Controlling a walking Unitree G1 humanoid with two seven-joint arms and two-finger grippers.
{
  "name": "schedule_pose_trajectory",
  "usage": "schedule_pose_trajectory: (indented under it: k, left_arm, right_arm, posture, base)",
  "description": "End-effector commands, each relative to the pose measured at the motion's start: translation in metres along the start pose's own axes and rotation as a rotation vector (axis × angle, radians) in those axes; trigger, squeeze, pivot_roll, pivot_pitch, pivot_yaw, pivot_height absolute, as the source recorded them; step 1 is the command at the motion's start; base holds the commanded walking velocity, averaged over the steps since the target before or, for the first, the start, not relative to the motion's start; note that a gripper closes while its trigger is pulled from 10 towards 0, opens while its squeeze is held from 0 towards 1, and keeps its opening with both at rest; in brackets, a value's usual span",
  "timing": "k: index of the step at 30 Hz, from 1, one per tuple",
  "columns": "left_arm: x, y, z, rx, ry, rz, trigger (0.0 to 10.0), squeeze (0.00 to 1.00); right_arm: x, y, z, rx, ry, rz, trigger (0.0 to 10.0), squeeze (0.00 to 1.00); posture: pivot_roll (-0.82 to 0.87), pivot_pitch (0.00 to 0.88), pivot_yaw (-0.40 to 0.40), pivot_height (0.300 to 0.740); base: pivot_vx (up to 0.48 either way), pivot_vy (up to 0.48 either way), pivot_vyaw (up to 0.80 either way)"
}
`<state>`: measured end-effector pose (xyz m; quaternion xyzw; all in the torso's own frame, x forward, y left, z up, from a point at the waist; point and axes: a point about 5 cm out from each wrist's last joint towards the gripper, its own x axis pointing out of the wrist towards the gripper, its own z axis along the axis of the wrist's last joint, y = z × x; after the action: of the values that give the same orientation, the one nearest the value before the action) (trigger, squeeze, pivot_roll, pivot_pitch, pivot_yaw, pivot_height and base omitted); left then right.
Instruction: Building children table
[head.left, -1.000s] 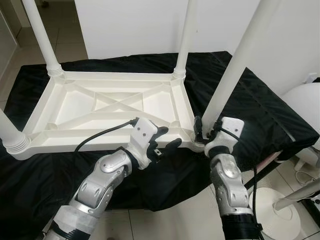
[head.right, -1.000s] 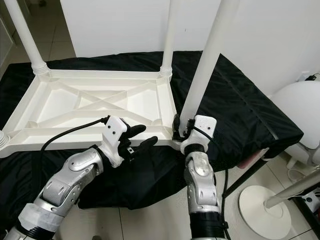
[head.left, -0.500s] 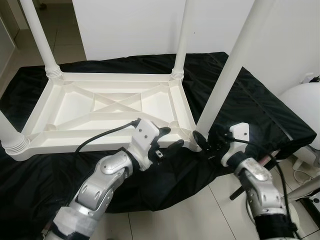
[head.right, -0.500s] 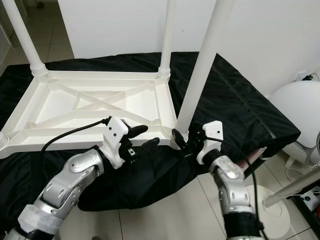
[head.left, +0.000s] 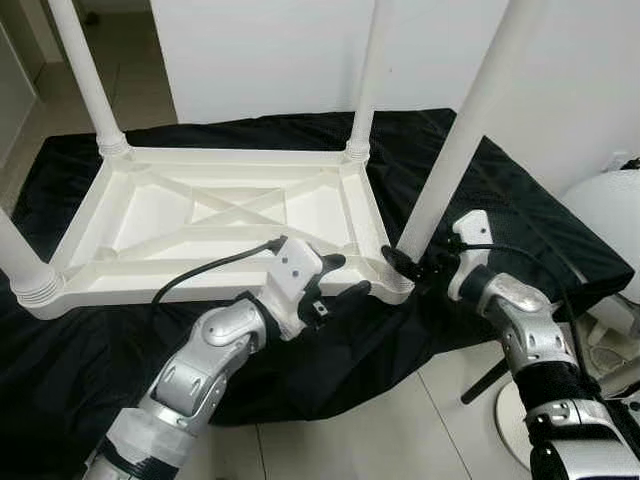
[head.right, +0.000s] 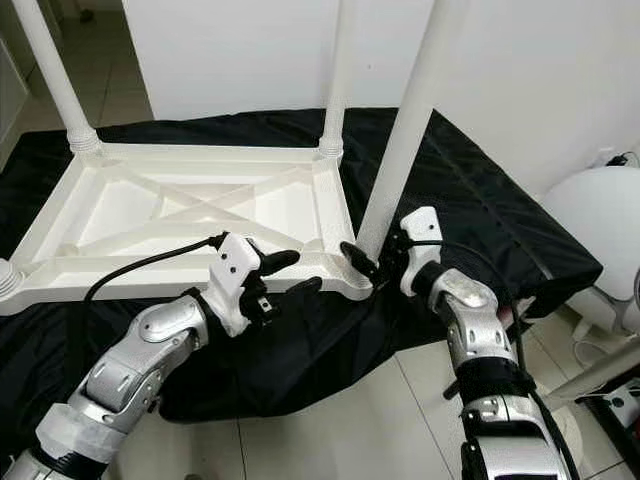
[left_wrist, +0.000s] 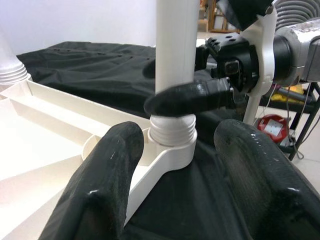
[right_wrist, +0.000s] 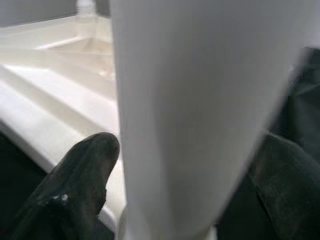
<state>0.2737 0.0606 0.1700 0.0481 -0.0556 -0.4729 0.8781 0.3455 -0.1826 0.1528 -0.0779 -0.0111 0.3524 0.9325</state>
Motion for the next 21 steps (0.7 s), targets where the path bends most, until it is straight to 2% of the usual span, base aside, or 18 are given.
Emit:
schedule_pose_trajectory:
  k: [1, 2, 14, 15, 16, 17, 21]
  left_arm:
    - [0.003, -0.006, 0.000, 0.020, 0.002, -0.105, 10.0, 0.00]
    - [0.004, -0.006, 0.001, 0.022, -0.001, -0.104, 10.0, 0.00]
    - [0.004, -0.002, 0.003, 0.026, -0.007, -0.091, 10.0, 0.00]
    - [0.004, -0.002, 0.003, 0.024, -0.009, -0.088, 10.0, 0.00]
    - [0.004, -0.002, 0.003, 0.024, -0.009, -0.088, 10.0, 0.00]
    - [0.005, -0.002, 0.003, 0.024, -0.011, -0.087, 10.0, 0.00]
    - [0.006, -0.003, 0.003, 0.021, -0.012, -0.093, 10.0, 0.00]
  right_arm:
    - [0.008, 0.005, -0.004, -0.013, 0.030, 0.058, 0.5, 0.00]
    - [0.009, 0.007, -0.007, -0.011, 0.045, 0.076, 0.0, 0.00]
    - [0.008, 0.009, -0.017, 0.012, 0.082, 0.116, 0.0, 0.00]
    - [0.006, 0.008, -0.021, 0.012, 0.111, 0.108, 2.0, 0.00]
    - [0.006, 0.008, -0.021, 0.012, 0.111, 0.108, 2.0, 0.00]
    - [0.005, 0.007, -0.022, 0.019, 0.118, 0.092, 10.0, 0.00]
    - [0.003, 0.008, -0.024, 0.021, 0.107, -0.012, 10.0, 0.00]
  posture:
    - [-0.03, 0.000, -0.032, 0.740]
    - [-0.03, 0.000, -0.034, 0.740]
    - [-0.01, 0.000, -0.040, 0.740]
    - [-0.01, 0.000, -0.040, 0.740]
    - [-0.01, 0.000, -0.040, 0.740]
    - [-0.02, 0.000, -0.042, 0.740]
    - [-0.03, 0.000, -0.038, 0.740]
  base:
    - [0.000, 0.000, 0.00]
    - [0.000, 0.000, 0.00]
    - [0.000, 0.000, 0.00]
    - [0.000, 0.000, 0.00]
    - [0.000, 0.000, 0.00]
    - [0.000, 0.000, 0.00]
    - [0.000, 0.000, 0.00]
